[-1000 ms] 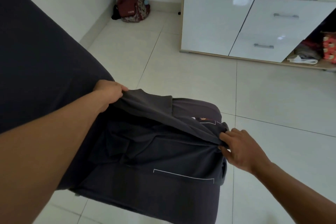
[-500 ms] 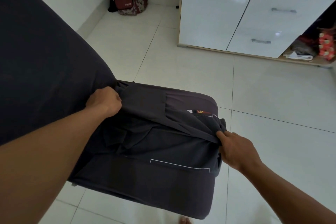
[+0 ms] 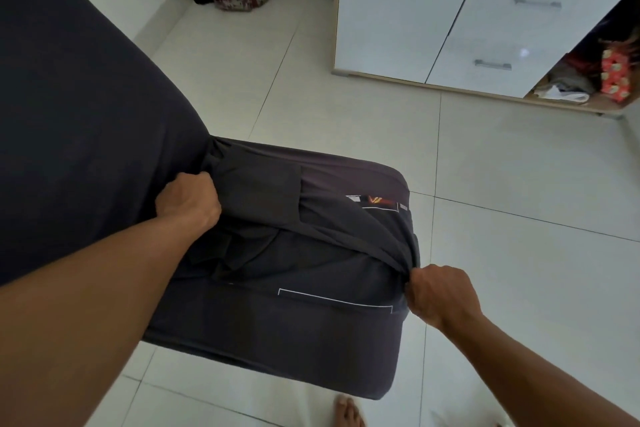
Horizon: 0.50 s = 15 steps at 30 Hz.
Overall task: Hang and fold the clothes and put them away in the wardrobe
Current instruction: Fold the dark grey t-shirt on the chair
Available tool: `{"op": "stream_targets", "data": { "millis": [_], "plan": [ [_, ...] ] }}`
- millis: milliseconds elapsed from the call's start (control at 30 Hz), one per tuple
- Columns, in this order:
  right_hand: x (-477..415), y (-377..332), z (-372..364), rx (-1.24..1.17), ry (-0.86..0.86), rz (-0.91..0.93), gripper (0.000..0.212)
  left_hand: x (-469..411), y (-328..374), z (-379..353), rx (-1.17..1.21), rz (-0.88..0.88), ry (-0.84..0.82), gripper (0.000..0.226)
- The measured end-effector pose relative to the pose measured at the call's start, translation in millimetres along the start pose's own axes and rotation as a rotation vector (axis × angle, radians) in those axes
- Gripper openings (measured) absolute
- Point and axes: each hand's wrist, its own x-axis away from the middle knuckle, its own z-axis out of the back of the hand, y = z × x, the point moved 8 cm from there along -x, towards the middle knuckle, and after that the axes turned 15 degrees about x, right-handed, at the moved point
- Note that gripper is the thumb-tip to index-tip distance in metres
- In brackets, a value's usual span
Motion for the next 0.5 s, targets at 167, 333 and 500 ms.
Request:
{"op": "stream_targets", "data": {
  "millis": [167,333,500],
  "plan": [
    [3.4,3.7,1.2,0.022,-0.033,-0.009,0.028,1.7,-3.2,3.2,0.021,0.090,0.014,0.039],
    [0.2,-4.8,7.2,0.050,-0.072,0.007,0.022,-2.7,-16.5,0.1,0.350,0.271,-0.021,0.032],
    [0.3,-6.1,6.7,0.062,-0.078,-0.007,0.026,-3.2,-28.2,4.2,0.395,0.246,-0.010,0.033]
  ]
}}
